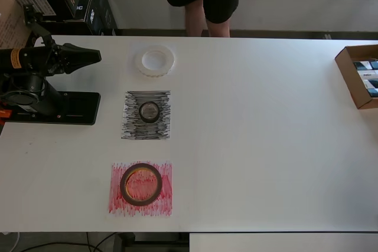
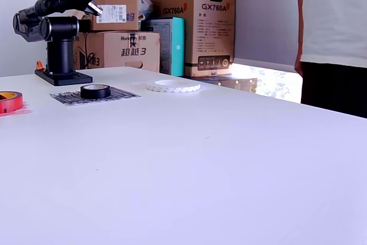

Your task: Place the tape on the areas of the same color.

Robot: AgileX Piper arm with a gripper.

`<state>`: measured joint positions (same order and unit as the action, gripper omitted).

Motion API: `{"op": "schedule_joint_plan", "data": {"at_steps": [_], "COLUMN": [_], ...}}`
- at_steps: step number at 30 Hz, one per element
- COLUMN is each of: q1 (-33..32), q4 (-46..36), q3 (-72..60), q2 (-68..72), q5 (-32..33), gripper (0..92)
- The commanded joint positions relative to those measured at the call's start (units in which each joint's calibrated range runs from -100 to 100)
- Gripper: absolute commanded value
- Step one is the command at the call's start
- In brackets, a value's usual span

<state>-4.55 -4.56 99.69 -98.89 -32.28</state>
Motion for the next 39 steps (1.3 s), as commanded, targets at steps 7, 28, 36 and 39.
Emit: {"op": "schedule_joint_plan", "data": {"at_steps": [7,28,36,39], "q1": [0.3,0.0,0.0,0.0], "q4": [-14.9,-15.5,-15.5,-15.5], "q3": [-0.3,-0.4,-0.4,-0.4], "q2": [-0.5,-0.3,-0.3,-0.3], "q5": [0.6,0.8,0.8,0.8], "gripper": [0.0,0.1,0.1,0.1]}}
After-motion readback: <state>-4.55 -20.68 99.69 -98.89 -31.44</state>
